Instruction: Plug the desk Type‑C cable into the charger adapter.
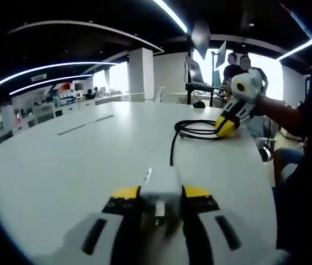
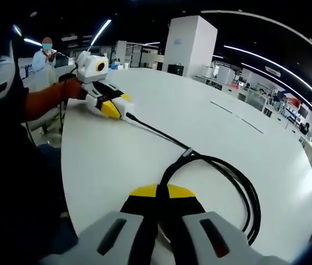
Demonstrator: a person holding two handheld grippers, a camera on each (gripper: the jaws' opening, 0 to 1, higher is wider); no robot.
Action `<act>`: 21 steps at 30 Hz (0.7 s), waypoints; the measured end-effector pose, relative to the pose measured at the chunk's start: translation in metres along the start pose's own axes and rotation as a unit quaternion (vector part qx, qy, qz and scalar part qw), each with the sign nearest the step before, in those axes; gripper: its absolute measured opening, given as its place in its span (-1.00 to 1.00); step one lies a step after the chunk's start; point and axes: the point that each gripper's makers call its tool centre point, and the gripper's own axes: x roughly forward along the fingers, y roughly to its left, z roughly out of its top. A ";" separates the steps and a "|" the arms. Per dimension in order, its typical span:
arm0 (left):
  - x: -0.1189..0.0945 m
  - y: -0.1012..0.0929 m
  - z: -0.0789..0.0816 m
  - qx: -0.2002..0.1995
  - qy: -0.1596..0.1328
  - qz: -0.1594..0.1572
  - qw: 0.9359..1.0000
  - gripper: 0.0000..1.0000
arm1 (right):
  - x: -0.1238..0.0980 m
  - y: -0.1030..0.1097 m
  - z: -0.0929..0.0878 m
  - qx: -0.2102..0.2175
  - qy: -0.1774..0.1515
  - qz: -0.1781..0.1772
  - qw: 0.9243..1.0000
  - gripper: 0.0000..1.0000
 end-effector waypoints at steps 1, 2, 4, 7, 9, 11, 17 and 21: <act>0.000 0.001 0.000 -0.001 -0.001 0.001 1.000 -0.47 | 0.001 -0.001 0.001 -0.001 0.000 0.000 1.000 -0.97; 0.000 0.003 0.001 -0.002 -0.002 0.003 1.000 -0.47 | 0.003 -0.002 0.002 -0.003 0.000 0.000 1.000 -0.97; 0.000 0.005 0.001 -0.004 -0.003 0.005 1.000 -0.47 | 0.005 -0.005 0.003 -0.004 -0.001 -0.001 1.000 -0.97; 0.000 0.010 0.002 -0.008 -0.006 0.011 1.000 -0.47 | 0.009 -0.008 0.007 -0.008 -0.002 -0.002 1.000 -0.97; 0.000 0.011 0.002 -0.008 -0.006 0.012 1.000 -0.47 | 0.010 -0.008 0.007 -0.008 -0.003 -0.002 1.000 -0.97; 0.000 0.011 0.002 -0.008 -0.006 0.012 1.000 -0.47 | 0.010 -0.008 0.007 -0.008 -0.003 -0.002 1.000 -0.97; 0.001 0.015 0.003 -0.011 -0.009 0.017 1.000 -0.47 | 0.014 -0.012 0.010 -0.009 -0.005 -0.003 1.000 -0.97; 0.003 0.023 0.004 -0.015 -0.011 0.026 0.999 -0.47 | 0.019 -0.018 0.014 -0.010 -0.007 -0.006 1.000 -0.97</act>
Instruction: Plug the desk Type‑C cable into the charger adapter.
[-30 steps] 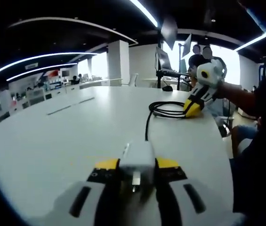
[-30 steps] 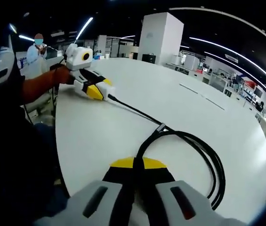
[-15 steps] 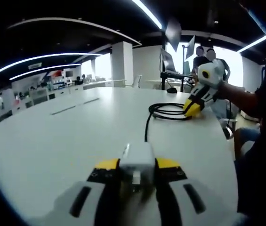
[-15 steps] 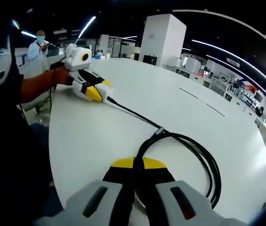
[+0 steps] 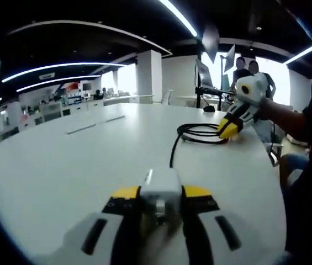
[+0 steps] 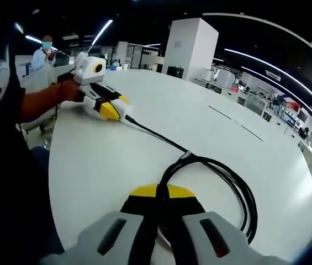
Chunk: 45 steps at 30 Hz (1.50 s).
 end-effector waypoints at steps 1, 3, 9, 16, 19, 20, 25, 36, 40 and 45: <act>0.000 0.001 0.000 0.000 0.000 0.001 1.000 -0.47 | 0.001 -0.001 0.000 0.000 0.000 0.000 1.000 -0.97; 0.002 0.004 0.001 -0.001 0.001 0.003 1.000 -0.47 | 0.003 -0.003 0.002 0.000 -0.002 -0.002 1.000 -0.97; 0.006 0.011 0.003 -0.005 -0.001 0.011 1.000 -0.47 | 0.010 -0.009 0.007 0.000 -0.006 -0.006 1.000 -0.97; 0.012 0.022 0.006 -0.008 0.000 0.019 1.000 -0.47 | 0.019 -0.017 0.014 -0.002 -0.011 -0.012 1.000 -0.97; 0.014 0.024 0.007 -0.010 -0.002 0.020 1.000 -0.47 | 0.021 -0.020 0.016 0.000 -0.013 -0.014 1.000 -0.97; 0.015 0.028 0.007 -0.011 -0.003 0.021 1.000 -0.47 | 0.023 -0.021 0.017 0.000 -0.014 -0.015 1.000 -0.97; 0.017 0.032 0.009 -0.013 -0.006 0.024 1.000 -0.47 | 0.027 -0.026 0.019 0.001 -0.015 -0.018 1.000 -0.97; 0.024 0.044 0.013 -0.023 -0.010 0.035 0.999 -0.47 | 0.038 -0.036 0.025 0.004 -0.020 -0.026 0.999 -0.97; 0.027 0.047 0.014 -0.023 -0.010 0.037 0.999 -0.47 | 0.041 -0.040 0.027 0.007 -0.024 -0.031 0.999 -0.97; 0.029 0.049 0.015 -0.022 -0.010 0.038 0.999 -0.47 | 0.044 -0.044 0.030 0.008 -0.026 -0.034 0.999 -0.97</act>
